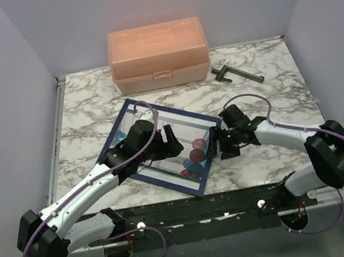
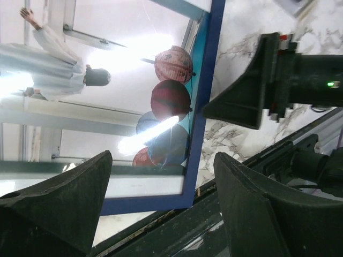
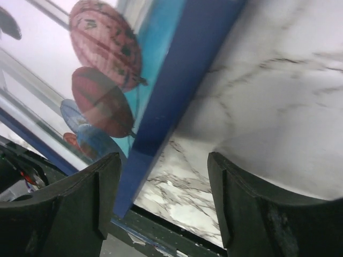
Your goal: Put the photo into the frame
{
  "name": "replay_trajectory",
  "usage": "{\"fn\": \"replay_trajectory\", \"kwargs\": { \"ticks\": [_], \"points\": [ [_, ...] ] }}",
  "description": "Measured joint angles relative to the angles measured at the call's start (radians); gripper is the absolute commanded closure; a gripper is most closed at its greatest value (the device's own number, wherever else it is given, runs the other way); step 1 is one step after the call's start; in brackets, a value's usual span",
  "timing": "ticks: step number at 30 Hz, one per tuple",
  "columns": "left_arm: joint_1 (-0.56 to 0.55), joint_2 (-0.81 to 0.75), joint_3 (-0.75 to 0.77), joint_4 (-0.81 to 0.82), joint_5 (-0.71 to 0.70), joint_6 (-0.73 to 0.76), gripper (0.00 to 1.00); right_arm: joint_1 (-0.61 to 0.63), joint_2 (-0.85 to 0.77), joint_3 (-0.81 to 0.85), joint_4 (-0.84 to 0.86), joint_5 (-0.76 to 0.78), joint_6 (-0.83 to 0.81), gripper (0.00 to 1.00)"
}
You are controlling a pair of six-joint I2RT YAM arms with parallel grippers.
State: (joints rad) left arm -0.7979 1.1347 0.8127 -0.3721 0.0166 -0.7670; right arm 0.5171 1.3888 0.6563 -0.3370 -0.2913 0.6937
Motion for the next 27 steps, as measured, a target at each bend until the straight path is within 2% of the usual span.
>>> {"fn": "replay_trajectory", "kwargs": {
  "ticks": [3, 6, 9, 12, 19, 27],
  "points": [
    [0.017, -0.082, -0.006, -0.032, 0.0, 0.008, 0.21, 0.049, 0.066, 0.051, -0.003, 0.026, 0.004, 0.46],
    [0.027, -0.137, -0.006, -0.058, -0.001, 0.019, 0.21, 0.079, 0.137, 0.113, -0.021, 0.06, 0.001, 0.47],
    [0.033, -0.161, -0.007, -0.093, -0.001, 0.029, 0.21, 0.092, 0.174, 0.162, -0.061, 0.102, -0.009, 0.64],
    [0.04, -0.167, -0.011, -0.114, -0.001, 0.04, 0.21, 0.097, 0.188, 0.183, -0.095, 0.141, -0.014, 0.72],
    [0.061, -0.168, -0.04, -0.145, 0.0, 0.053, 0.21, 0.098, 0.191, 0.22, -0.134, 0.247, -0.052, 0.99],
    [0.124, -0.209, -0.091, -0.155, -0.001, 0.068, 0.21, 0.098, 0.195, 0.263, -0.165, 0.42, -0.158, 0.99]
  ]
}}
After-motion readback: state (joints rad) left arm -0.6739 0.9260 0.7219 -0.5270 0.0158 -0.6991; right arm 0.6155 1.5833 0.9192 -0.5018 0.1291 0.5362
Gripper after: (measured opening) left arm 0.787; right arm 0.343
